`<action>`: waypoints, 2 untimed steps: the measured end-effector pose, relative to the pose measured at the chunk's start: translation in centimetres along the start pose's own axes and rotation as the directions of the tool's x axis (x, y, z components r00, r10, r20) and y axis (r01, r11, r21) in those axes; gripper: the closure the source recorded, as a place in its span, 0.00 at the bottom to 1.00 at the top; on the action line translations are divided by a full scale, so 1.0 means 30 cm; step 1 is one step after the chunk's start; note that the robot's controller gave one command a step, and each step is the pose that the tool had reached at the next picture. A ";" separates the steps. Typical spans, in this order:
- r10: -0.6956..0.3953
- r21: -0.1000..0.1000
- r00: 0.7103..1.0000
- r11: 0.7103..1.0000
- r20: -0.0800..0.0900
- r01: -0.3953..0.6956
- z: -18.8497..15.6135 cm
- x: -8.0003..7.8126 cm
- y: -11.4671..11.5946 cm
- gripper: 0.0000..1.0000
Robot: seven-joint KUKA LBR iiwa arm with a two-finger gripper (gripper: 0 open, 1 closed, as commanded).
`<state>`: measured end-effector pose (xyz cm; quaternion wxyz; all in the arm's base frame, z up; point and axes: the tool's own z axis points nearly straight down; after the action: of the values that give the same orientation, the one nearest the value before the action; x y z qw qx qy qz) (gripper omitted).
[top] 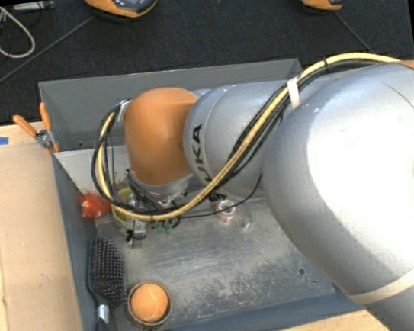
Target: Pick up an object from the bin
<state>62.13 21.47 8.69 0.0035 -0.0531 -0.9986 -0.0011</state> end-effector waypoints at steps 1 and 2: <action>0.001 0.000 1.000 1.000 0.000 -0.001 0.000 0.000 -0.001 1.00; 0.001 0.000 1.000 1.000 0.000 -0.001 0.000 0.000 -0.001 1.00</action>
Offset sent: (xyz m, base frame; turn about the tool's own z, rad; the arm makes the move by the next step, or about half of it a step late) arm 0.0000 0.0000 0.0000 0.0000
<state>62.13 21.45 8.69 0.0036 -0.0536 -0.9986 -0.0012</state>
